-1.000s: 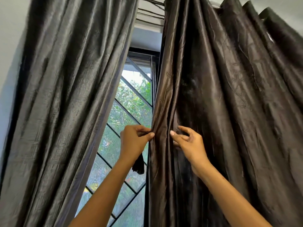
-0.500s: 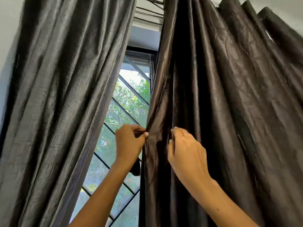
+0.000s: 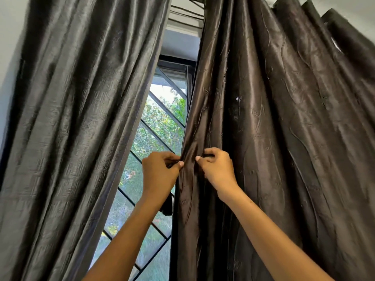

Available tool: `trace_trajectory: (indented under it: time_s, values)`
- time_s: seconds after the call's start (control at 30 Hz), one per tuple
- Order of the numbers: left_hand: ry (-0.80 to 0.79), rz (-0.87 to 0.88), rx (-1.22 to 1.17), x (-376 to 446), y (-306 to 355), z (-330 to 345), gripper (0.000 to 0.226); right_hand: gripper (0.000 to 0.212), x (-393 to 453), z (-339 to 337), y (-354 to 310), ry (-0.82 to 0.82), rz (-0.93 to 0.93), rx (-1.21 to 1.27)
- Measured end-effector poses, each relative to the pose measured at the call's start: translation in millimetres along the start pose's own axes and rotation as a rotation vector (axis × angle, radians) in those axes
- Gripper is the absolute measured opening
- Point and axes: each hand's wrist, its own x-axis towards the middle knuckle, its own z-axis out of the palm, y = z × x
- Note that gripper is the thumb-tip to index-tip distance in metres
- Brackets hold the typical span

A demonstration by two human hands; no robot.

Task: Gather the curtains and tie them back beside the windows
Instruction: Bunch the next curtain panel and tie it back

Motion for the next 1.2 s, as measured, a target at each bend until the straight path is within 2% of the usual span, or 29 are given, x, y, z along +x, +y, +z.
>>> trace_trajectory:
  time_s: [0.13,0.27,0.37,0.43,0.5,0.53,0.6,0.67,0.77,0.83,0.9,0.97,1.03,1.13,1.2]
  values:
    - [0.012,0.009,0.041,0,-1,-4,0.014,0.035,-2,-1,2,-0.013,0.014,0.020]
    - [0.040,0.072,0.192,-5,5,0,0.013,0.021,-27,-12,-8,0.270,-0.315,-0.232]
    - [0.045,0.102,0.253,-10,12,5,0.014,0.024,-47,-9,-14,0.333,-0.468,-0.282]
    - [0.060,0.105,0.211,-12,12,6,0.010,0.027,-50,-9,-13,0.320,-0.417,-0.380]
    - [0.070,0.078,0.148,-11,9,6,0.008,0.041,-43,-14,-5,0.258,-0.257,-0.543]
    - [0.074,0.063,0.116,-10,8,5,0.009,0.049,-38,-17,1,0.191,-0.161,-0.531]
    - [0.070,0.049,0.056,-9,6,4,0.010,0.056,-32,-18,10,0.039,0.009,-0.247]
    - [0.064,0.037,0.015,-8,4,4,0.011,0.045,-31,-18,15,-0.040,0.106,0.050]
    - [0.072,0.024,0.017,-8,3,5,0.011,0.023,-35,-21,17,0.140,0.006,0.073]
    - [0.066,0.062,0.083,-10,7,7,0.010,0.016,-47,-23,12,0.316,-0.157,-0.158]
    - [0.057,0.129,0.236,-15,14,13,0.010,0.013,-58,-19,8,0.425,-0.388,-0.360]
    - [0.058,0.209,0.361,-21,19,18,0.013,0.015,-63,-11,9,0.390,-0.560,-0.402]
    - [0.069,0.304,0.395,-26,19,22,0.014,0.018,-60,-8,15,0.291,-0.633,-0.326]
    - [0.074,0.327,0.253,-30,11,24,0.025,0.029,-54,-12,26,0.161,-0.586,-0.180]
    - [0.024,0.287,0.193,-35,13,26,0.035,0.029,-55,-13,34,-0.003,-0.439,0.001]
